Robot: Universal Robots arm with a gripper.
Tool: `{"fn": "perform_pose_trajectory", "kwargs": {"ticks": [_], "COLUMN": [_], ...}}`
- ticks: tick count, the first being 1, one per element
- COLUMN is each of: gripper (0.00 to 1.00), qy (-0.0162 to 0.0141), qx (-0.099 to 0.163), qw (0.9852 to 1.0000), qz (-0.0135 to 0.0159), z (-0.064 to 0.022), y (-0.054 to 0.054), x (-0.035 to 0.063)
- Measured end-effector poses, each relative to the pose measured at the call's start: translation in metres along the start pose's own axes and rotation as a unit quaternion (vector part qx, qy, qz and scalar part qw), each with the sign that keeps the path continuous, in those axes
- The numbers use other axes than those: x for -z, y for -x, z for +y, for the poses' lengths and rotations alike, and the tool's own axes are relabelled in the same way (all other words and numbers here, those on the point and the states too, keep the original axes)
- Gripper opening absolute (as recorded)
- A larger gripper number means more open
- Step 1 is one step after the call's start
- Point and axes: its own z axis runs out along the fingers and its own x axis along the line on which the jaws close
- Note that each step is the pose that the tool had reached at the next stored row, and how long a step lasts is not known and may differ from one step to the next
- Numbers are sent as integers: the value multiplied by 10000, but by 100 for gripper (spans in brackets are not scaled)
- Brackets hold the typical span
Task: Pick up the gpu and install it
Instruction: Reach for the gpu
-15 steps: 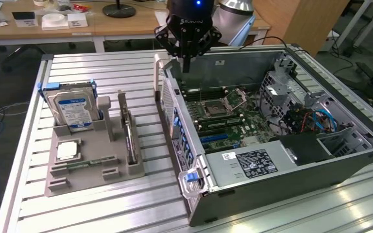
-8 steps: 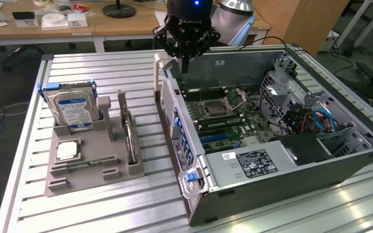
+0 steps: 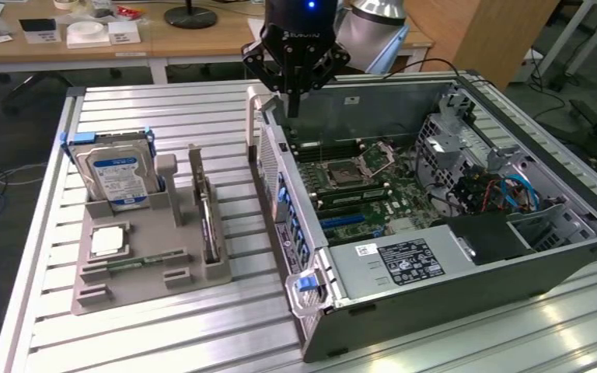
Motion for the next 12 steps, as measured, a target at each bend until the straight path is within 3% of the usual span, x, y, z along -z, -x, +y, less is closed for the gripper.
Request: {"fn": "perform_pose_trajectory", "kwargs": {"ticks": [12], "gripper": [11], "qy": [0], "qx": [0], "qw": [10000], "qz": [0], "z": [-16], "y": [-38], "x": [2]}}
